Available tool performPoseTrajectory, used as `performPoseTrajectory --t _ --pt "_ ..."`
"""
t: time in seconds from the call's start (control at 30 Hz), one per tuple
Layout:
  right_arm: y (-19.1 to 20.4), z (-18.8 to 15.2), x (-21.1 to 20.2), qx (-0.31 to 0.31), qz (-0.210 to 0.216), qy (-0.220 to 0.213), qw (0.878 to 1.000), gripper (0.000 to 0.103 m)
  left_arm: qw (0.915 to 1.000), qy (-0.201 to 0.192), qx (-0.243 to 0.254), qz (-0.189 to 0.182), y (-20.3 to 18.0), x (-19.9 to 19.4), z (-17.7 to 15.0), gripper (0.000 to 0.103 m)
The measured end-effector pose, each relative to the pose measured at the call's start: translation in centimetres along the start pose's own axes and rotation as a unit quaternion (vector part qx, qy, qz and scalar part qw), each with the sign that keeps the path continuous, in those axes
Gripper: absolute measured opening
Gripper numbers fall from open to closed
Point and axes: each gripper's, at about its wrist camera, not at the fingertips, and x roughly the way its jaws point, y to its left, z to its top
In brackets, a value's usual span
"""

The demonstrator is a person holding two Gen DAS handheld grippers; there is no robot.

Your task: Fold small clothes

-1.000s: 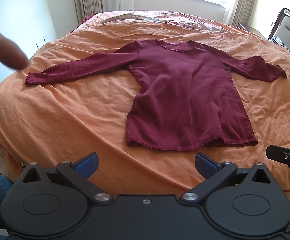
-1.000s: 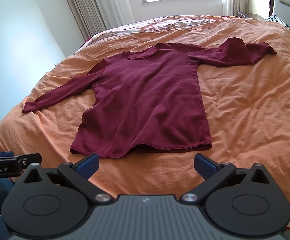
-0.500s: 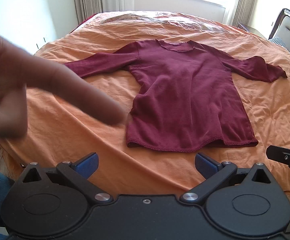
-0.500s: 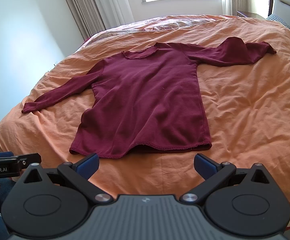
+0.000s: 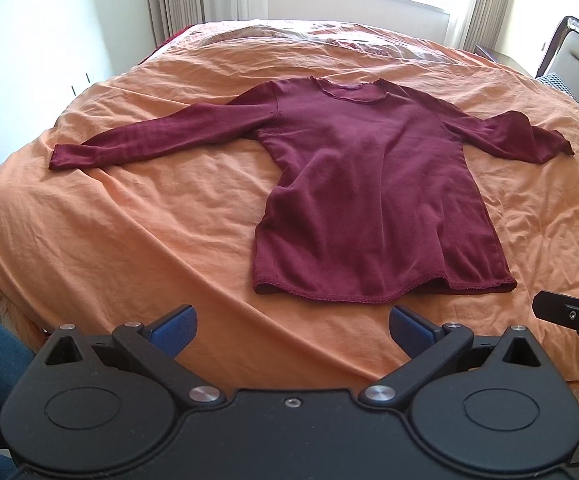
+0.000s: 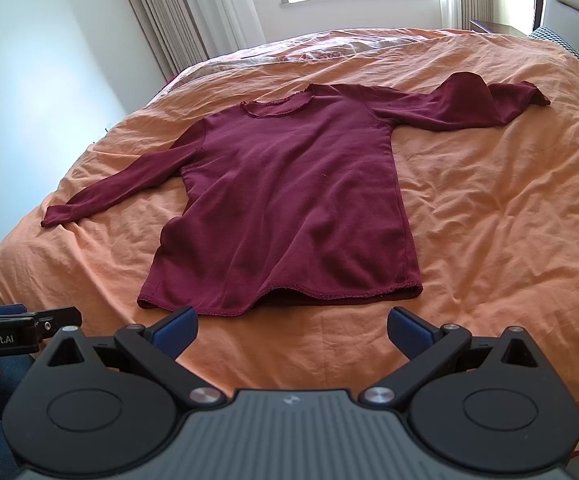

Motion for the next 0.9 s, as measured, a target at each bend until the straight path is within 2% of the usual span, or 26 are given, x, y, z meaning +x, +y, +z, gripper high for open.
performPoseTrajectory --t 0.9 --pt "-0.35 -0.18 0.37 0.005 -0.004 0.004 1.0 0.103 1.0 0.002 -0.001 0.0 -0.05 0.35 -0.21 0.102"
